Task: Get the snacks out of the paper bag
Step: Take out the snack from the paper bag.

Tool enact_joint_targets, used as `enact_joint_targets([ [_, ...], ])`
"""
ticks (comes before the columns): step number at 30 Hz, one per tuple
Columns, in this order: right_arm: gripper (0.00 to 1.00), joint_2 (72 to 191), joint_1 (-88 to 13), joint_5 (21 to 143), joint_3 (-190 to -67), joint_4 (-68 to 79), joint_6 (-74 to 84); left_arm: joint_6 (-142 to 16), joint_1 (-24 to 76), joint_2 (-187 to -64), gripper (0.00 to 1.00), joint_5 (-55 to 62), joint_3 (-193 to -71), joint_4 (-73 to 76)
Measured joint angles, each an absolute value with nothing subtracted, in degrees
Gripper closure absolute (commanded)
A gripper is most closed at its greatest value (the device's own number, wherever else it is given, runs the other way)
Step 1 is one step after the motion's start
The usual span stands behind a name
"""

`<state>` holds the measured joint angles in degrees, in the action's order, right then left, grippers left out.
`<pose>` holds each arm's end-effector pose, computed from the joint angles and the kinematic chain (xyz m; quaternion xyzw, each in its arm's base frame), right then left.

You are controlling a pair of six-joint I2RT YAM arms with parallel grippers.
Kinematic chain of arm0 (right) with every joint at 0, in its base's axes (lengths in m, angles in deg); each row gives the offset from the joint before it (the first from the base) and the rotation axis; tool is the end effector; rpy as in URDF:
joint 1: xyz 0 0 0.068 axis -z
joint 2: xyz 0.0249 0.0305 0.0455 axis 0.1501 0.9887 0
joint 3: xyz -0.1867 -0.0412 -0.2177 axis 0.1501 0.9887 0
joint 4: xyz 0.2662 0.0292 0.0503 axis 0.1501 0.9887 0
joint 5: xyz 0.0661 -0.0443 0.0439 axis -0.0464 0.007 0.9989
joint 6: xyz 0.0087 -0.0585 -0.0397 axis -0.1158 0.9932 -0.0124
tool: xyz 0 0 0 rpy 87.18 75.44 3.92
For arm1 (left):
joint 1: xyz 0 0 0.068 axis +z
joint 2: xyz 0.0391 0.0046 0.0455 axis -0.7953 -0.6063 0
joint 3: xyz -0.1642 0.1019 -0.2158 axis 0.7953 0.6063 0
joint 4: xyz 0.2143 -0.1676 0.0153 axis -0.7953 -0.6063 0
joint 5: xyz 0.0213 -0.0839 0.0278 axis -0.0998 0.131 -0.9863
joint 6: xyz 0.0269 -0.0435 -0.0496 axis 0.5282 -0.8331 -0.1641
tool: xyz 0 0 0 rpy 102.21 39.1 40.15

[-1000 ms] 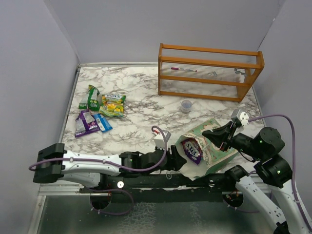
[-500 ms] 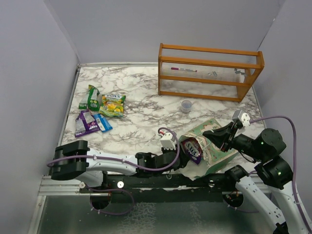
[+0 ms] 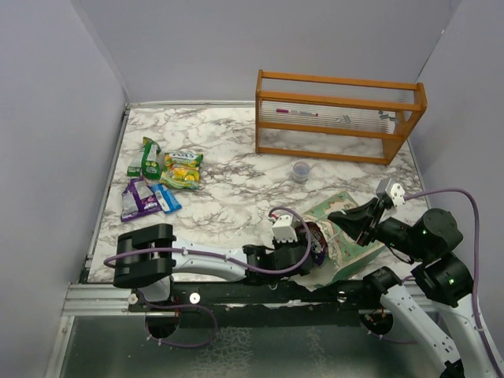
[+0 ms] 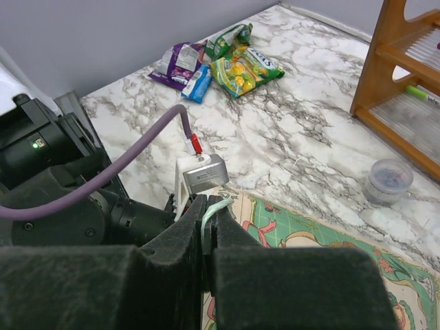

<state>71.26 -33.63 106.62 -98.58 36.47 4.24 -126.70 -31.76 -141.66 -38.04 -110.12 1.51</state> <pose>0.0651 0.0647 0.3621 -0.2888 0.6814 0.3771 0.5568 0.0663 -0.3503 0.1919 -0.0548 0.8737 -0.3579 0.3249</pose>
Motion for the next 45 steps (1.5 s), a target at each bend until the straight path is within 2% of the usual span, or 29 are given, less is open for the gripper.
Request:
enact_joint_targets([
  [3, 0.98, 71.1, -33.5, 107.0, -98.6, 36.5, 4.3, -129.0, -31.8, -143.5, 0.54, -38.5, -112.3, -1.3],
  [7, 0.98, 71.1, -33.3, 107.2, -98.6, 36.5, 4.3, -132.9, -31.6, -146.3, 0.43, -38.8, -114.9, -5.2],
  [11, 0.98, 71.1, -33.3, 107.4, -98.6, 36.5, 4.3, -135.1, -30.8, -148.6, 0.43, -38.8, -115.6, -6.0],
  [22, 0.98, 70.8, -32.8, 107.6, -98.4, 36.5, 4.3, -131.6, -24.5, -154.7, 0.77, -34.8, -120.1, -3.2],
  [28, 0.98, 70.6, -32.5, 107.5, -98.4, 36.5, 4.3, -126.5, -23.0, -154.7, 1.00, -33.5, -120.6, -0.7],
  [35, 0.98, 69.7, -32.1, 106.6, -98.3, 36.4, 4.2, -120.6, -22.5, -153.4, 1.00, -31.3, -120.0, 3.0],
  [45, 0.98, 69.3, -31.8, 105.2, -98.1, 36.3, 4.2, -117.4, -22.4, -140.3, 1.00, -28.3, -111.0, 10.1],
])
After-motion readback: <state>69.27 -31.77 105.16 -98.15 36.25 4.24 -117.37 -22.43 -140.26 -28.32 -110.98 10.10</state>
